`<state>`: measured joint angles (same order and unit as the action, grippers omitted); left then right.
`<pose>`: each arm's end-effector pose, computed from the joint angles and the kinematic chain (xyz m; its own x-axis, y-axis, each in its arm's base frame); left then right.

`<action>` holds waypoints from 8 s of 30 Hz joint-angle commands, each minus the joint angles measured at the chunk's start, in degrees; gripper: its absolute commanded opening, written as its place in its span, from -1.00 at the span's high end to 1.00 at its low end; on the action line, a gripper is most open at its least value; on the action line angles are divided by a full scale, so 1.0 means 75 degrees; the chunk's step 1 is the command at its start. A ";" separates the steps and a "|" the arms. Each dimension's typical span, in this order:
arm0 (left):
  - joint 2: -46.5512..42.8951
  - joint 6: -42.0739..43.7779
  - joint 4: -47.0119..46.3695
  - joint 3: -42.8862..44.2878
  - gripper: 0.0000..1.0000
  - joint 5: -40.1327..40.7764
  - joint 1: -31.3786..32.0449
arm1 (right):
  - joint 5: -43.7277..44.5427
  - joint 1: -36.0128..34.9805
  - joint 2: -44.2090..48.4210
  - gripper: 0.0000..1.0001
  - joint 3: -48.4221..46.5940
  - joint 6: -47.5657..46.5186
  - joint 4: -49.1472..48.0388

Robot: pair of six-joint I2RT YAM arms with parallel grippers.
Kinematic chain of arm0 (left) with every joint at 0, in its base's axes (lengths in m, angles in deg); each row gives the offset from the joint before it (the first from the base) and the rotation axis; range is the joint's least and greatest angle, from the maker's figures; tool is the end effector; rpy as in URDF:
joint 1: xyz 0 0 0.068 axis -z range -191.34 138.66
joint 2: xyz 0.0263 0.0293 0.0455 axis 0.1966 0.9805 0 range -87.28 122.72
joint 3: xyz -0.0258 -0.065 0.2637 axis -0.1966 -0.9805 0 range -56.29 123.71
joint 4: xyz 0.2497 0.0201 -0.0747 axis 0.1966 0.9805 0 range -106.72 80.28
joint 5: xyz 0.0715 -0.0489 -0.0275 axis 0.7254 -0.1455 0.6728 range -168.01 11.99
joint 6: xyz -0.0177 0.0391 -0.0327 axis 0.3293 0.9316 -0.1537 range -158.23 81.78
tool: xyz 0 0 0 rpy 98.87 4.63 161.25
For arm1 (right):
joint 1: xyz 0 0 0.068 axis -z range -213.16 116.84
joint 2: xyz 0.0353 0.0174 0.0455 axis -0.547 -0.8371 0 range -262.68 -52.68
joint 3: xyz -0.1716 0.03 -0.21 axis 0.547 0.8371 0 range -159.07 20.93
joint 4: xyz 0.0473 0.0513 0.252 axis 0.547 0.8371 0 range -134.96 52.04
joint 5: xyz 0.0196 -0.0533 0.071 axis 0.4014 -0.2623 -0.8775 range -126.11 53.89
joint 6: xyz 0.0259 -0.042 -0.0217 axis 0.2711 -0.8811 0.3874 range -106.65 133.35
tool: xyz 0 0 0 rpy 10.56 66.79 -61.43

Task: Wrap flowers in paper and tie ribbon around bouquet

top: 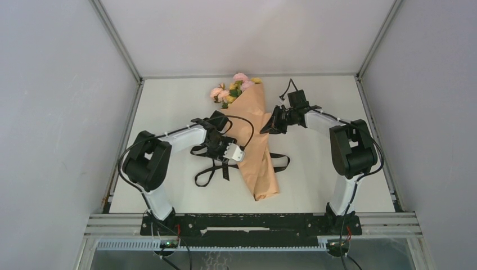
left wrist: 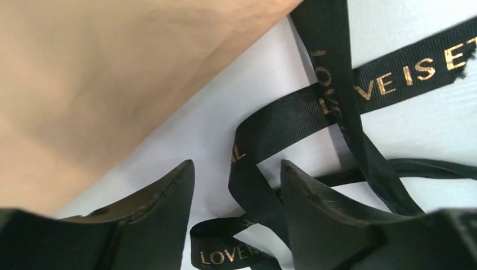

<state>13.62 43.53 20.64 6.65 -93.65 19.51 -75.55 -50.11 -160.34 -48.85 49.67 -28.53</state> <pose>0.2762 -0.1761 0.1646 0.4277 0.8546 -0.2945 0.9011 -0.3775 0.2132 0.3661 0.1353 0.1796 -0.9693 0.1828 -0.1646 -0.0070 0.6484 0.7613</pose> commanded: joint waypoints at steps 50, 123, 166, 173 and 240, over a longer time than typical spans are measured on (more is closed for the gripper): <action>0.1430 -1.0820 -0.1274 0.2275 1.00 -0.1778 -0.0170 | 0.1516 -0.1374 0.0801 0.51 0.1276 0.0360 -0.1060; 0.1031 -1.0239 -0.1202 0.2338 1.00 -0.2051 -0.0186 | 0.2295 -0.4219 0.2439 1.00 0.3141 -0.2032 -0.4084; 0.0081 -1.4289 -0.5846 0.0719 1.00 -0.3000 -0.0706 | 0.0254 -0.1403 0.1384 0.11 0.3197 0.0751 -0.5339; 0.1075 -1.3589 -0.5153 0.1181 1.00 -0.2416 -0.0715 | 0.1036 -0.1618 0.2374 0.13 0.3684 0.0333 -0.4872; -0.2521 -0.3791 -0.0923 0.0555 1.00 -0.0160 0.1170 | -0.1688 -0.1842 -0.0465 0.56 0.2110 -0.1141 -0.3755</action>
<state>-2.79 21.13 10.72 5.84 -91.75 28.10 -79.83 -62.90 -164.58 -31.58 50.30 -62.04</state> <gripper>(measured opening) 0.006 0.225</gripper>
